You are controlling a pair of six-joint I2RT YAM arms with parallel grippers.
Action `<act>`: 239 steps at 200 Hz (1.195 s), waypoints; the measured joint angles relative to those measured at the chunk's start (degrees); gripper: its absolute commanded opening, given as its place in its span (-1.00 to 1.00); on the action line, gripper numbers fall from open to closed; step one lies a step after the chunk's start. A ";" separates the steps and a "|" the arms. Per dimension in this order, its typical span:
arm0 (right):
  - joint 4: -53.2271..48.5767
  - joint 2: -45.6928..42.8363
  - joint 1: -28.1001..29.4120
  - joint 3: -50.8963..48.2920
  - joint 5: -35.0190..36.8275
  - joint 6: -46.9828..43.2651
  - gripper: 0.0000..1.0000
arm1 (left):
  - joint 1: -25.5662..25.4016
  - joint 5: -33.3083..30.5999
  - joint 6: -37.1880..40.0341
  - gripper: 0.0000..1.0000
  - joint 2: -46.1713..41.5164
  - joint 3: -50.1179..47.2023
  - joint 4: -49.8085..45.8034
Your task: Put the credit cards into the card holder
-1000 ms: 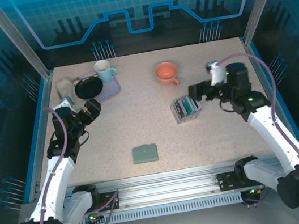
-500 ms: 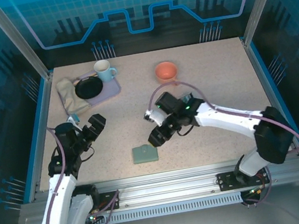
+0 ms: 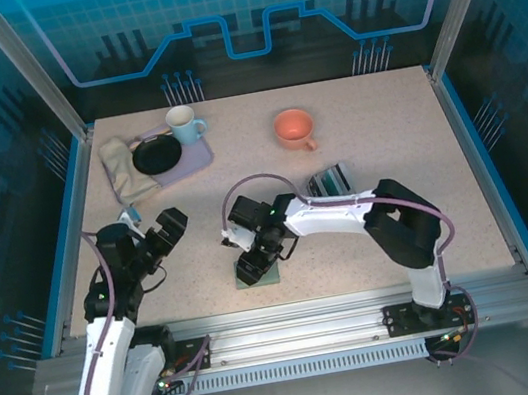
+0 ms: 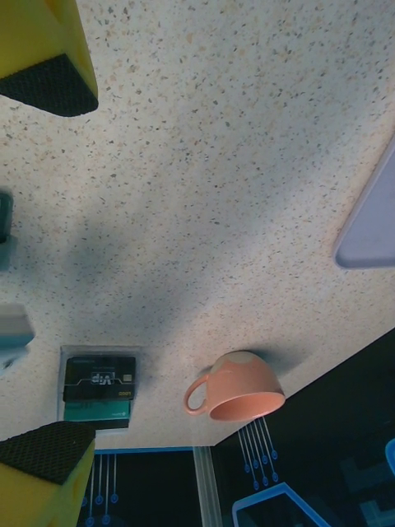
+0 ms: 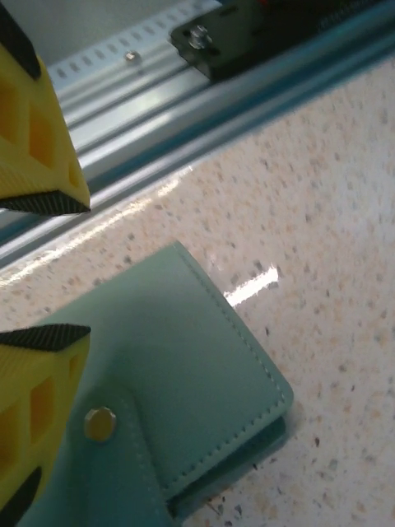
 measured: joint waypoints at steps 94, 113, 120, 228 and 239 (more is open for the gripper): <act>16.13 -11.82 -5.62 -20.79 10.88 30.99 -0.17 | -2.73 10.69 -0.09 0.98 7.17 -1.16 3.96; 20.39 -17.92 -5.95 -27.43 12.87 38.73 -0.06 | -7.30 11.26 -0.09 0.98 11.28 -1.05 5.07; 20.06 -19.76 -5.90 -28.41 13.57 39.89 -0.04 | -9.33 11.37 -0.09 0.98 13.11 -0.92 5.25; 3.61 -26.03 -17.18 -24.87 13.38 19.43 -0.36 | -37.03 11.52 -4.11 0.72 38.07 6.84 8.57; 3.34 -24.96 -17.18 -25.55 12.59 18.56 -0.36 | -38.10 11.50 -5.35 0.68 38.97 6.84 9.33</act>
